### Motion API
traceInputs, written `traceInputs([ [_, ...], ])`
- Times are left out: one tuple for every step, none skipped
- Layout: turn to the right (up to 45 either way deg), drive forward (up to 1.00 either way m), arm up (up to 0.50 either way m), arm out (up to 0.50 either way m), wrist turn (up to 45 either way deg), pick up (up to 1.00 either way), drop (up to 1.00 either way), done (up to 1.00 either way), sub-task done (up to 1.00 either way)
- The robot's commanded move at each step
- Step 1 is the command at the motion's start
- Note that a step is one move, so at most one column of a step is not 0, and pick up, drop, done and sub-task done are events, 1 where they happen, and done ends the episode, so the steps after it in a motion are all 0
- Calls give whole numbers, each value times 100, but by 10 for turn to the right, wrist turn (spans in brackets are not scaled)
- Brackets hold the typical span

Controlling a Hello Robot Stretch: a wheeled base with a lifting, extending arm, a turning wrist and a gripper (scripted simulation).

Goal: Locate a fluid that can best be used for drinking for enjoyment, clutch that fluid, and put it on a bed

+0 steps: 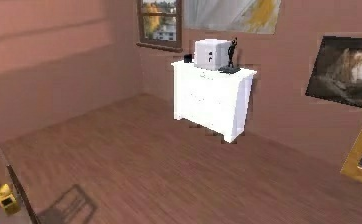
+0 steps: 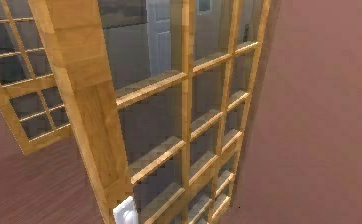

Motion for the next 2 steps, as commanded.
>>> traceInputs([
  [-30,0,0,0,0,0,0,0,0],
  [0,30,0,0,0,0,0,0,0],
])
